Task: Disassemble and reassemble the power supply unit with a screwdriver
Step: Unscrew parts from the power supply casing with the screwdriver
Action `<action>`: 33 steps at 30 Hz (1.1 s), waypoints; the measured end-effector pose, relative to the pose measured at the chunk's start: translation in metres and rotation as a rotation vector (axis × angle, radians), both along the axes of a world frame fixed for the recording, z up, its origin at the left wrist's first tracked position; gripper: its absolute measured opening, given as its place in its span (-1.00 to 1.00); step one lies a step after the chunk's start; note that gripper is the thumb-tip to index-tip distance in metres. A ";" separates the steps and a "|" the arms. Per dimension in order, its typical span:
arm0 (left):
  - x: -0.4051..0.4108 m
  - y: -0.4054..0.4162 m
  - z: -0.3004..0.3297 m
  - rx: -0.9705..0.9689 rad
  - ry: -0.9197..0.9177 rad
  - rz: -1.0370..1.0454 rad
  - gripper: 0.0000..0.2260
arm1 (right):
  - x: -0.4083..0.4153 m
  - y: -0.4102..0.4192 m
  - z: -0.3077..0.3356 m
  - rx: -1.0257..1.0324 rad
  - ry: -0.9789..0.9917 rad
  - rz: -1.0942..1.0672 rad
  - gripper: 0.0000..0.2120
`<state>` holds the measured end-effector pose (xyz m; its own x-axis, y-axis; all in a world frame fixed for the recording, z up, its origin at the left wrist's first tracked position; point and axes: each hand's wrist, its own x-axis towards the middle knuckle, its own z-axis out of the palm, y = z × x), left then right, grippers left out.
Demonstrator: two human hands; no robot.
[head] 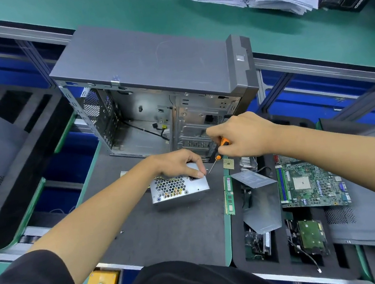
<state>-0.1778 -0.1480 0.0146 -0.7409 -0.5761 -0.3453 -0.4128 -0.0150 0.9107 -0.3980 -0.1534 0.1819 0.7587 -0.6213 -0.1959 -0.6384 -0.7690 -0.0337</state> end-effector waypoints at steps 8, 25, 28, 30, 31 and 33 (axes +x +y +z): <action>0.006 -0.011 0.018 0.124 -0.094 -0.033 -0.73 | -0.001 0.000 0.004 0.000 -0.005 -0.029 -0.88; -0.050 -0.050 0.023 -0.085 -0.393 -0.268 -0.68 | -0.041 0.019 -0.026 -0.005 -0.021 -0.177 -0.87; -0.074 -0.056 0.019 -0.055 -0.507 -0.311 -0.64 | -0.050 0.028 -0.035 0.007 -0.008 -0.197 -0.87; -0.091 -0.056 0.013 -0.105 -0.591 -0.339 -0.64 | -0.055 0.034 -0.041 0.019 0.005 -0.197 -0.86; -0.100 -0.050 0.015 -0.142 -0.648 -0.367 -0.64 | -0.058 0.037 -0.044 0.026 0.008 -0.195 -0.83; -0.115 -0.039 0.012 -0.171 -0.729 -0.372 -0.63 | -0.062 0.042 -0.050 0.037 0.023 -0.192 -0.80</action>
<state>-0.2926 -0.1868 0.0265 -0.5178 -0.4259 -0.7419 -0.8501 0.3530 0.3907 -0.4600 -0.1117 0.1324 0.6221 -0.7461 -0.2372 -0.7740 -0.6317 -0.0433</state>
